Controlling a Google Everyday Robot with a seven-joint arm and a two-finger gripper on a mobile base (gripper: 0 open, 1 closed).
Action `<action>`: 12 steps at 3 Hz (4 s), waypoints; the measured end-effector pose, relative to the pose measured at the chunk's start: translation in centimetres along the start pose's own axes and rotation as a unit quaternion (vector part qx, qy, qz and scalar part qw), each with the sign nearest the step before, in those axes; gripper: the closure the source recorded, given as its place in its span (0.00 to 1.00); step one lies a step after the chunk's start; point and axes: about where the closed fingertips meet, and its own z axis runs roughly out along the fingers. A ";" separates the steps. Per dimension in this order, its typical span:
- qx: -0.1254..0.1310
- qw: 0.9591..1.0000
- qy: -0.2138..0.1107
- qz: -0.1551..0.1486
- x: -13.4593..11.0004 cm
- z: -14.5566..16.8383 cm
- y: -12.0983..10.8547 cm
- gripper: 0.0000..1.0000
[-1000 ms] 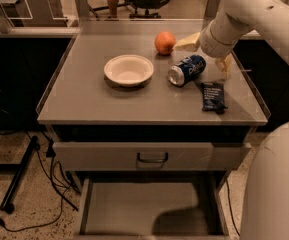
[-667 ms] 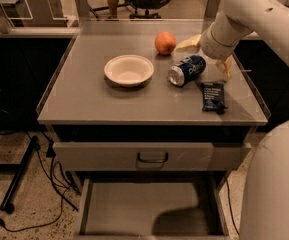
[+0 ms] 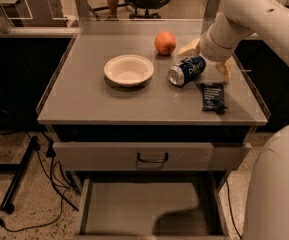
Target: Place pepsi can into middle drawer
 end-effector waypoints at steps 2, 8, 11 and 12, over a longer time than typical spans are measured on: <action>0.000 1.000 0.000 0.000 0.0 0.0 0.0 0.64; -0.169 0.975 -0.017 -0.143 6.2 -10.2 -2.9 1.00; -0.260 0.950 -0.032 -0.168 12.8 -12.7 -7.0 1.00; -0.260 0.950 -0.032 -0.168 12.8 -12.7 -7.0 1.00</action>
Offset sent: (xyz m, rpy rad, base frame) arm 0.0000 0.0000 0.0000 0.0000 0.0000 0.0000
